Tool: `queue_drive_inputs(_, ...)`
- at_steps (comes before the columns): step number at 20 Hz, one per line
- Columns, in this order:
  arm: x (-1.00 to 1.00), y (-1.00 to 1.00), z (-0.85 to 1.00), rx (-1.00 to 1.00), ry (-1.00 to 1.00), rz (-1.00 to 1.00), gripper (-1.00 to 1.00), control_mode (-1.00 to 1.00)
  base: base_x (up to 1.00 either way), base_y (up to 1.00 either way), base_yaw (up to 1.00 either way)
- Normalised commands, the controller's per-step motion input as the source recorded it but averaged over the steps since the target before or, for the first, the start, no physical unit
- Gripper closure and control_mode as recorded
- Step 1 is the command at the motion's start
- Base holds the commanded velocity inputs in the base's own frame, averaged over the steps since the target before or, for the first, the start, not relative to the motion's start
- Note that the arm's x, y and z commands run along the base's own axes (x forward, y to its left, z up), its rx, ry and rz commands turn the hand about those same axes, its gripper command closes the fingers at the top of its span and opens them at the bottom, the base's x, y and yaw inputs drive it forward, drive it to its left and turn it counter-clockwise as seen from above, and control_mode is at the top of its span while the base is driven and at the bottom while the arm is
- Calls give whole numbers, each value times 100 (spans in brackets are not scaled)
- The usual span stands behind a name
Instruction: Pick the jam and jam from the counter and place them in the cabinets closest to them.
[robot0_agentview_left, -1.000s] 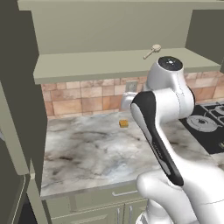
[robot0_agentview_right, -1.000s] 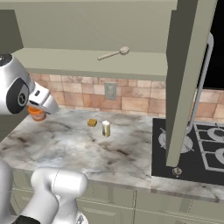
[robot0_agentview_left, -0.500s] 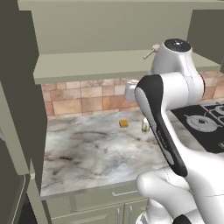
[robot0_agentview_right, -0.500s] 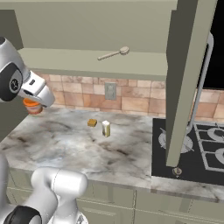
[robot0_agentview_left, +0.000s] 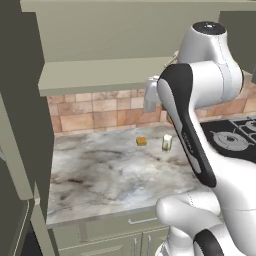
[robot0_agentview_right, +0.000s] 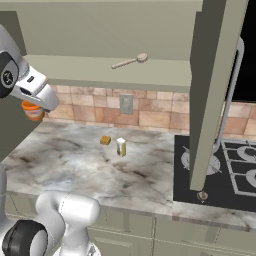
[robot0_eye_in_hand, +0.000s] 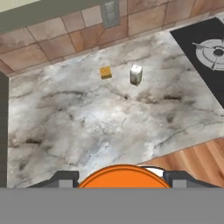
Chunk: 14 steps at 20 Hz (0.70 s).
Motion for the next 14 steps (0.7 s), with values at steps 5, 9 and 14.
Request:
queue_drive_inputs(5, -4, 0, 18, 0, -3, 0, 100, -100, 0, 0, 0)
queue_drive_inputs(9, -3, 0, 5, 0, -10, 0, 100, -100, 0, 0, 0)
queue_drive_inputs(14, 3, 0, 7, 0, -10, 0, 100, -100, 0, 0, 0)
